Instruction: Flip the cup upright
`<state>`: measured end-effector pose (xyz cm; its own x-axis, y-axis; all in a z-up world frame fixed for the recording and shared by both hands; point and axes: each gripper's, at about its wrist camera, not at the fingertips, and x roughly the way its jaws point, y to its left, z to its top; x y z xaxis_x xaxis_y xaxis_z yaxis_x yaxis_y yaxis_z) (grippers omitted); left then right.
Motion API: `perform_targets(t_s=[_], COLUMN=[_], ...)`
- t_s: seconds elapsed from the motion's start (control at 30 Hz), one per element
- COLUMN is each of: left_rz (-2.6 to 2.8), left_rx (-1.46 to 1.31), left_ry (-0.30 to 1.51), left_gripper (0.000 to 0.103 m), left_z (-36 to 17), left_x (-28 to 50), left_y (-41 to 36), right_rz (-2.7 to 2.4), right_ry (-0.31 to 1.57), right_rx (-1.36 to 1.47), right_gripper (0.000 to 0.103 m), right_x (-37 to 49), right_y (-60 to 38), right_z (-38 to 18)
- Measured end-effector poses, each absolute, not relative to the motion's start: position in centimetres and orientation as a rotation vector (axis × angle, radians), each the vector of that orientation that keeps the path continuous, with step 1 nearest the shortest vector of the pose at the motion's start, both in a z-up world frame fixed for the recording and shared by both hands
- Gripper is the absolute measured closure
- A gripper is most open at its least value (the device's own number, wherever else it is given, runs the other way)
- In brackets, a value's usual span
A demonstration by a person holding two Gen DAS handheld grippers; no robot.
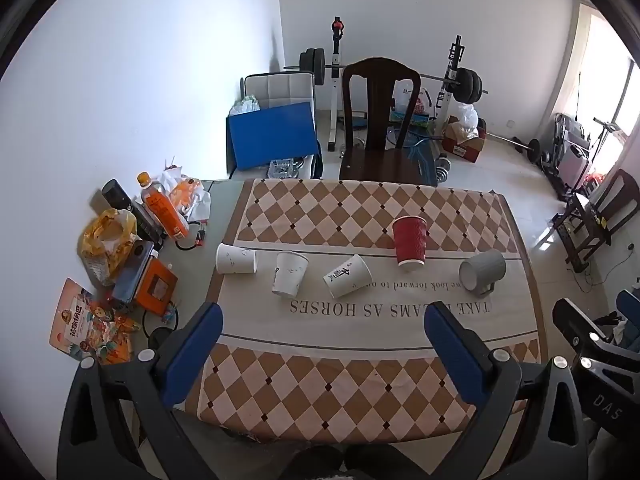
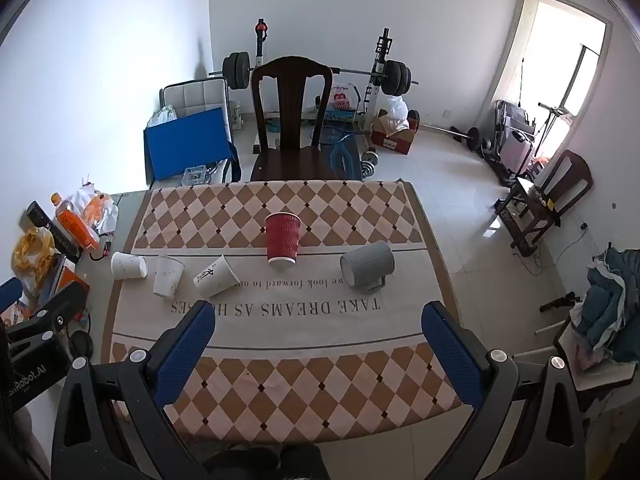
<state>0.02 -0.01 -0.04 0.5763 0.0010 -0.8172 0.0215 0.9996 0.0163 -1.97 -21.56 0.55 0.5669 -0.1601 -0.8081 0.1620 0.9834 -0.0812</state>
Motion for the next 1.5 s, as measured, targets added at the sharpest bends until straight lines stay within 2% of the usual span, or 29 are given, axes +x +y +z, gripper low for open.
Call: perform_targets(t_s=[1.5], left_rz=[-0.011], left_rx=[0.03], left_ry=[0.961], left_gripper=[0.0], left_z=[-0.22], left_x=[0.06], left_y=[-0.43], right_rz=[-0.185], right_ry=[0.956], right_rx=[0.004], right_gripper=[0.0], right_x=[-1.74], right_y=[-21.55], right_z=[0.26])
